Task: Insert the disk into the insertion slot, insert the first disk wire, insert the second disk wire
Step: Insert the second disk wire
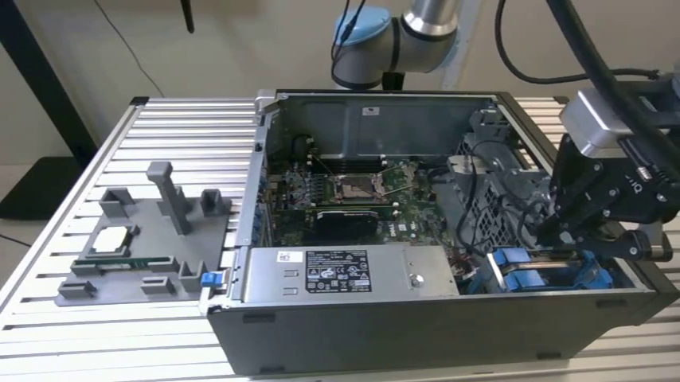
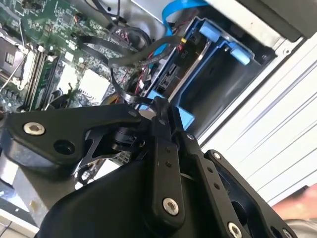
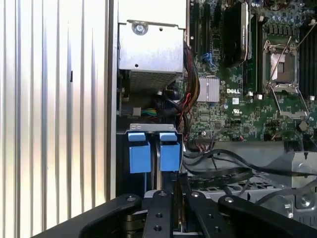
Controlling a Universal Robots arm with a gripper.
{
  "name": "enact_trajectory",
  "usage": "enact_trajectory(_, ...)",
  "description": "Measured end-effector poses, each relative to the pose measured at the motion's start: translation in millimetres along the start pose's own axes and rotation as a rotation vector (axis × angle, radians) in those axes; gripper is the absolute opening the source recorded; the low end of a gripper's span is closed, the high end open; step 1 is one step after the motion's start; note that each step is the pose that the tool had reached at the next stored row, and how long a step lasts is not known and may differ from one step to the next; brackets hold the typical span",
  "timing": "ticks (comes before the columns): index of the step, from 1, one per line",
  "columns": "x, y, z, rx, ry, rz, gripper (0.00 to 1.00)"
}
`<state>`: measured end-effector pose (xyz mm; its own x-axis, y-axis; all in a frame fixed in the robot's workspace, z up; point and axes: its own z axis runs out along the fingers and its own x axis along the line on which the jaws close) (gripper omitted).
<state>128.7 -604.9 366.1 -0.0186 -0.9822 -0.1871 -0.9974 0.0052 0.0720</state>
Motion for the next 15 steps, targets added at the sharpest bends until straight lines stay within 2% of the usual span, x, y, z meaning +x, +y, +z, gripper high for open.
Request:
enact_trajectory(5,-1.3,3.8,5.4,0.0242,0.0002,-0.004,0.0)
enact_trajectory(9,-5.3,4.3,8.7,0.0418,0.0003,-0.008,0.0)
enact_trajectory(11,-7.3,4.1,10.7,0.0477,0.0002,-0.009,0.0)
enact_trajectory(15,-8.9,1.8,14.7,0.0534,-0.0001,-0.01,0.0)
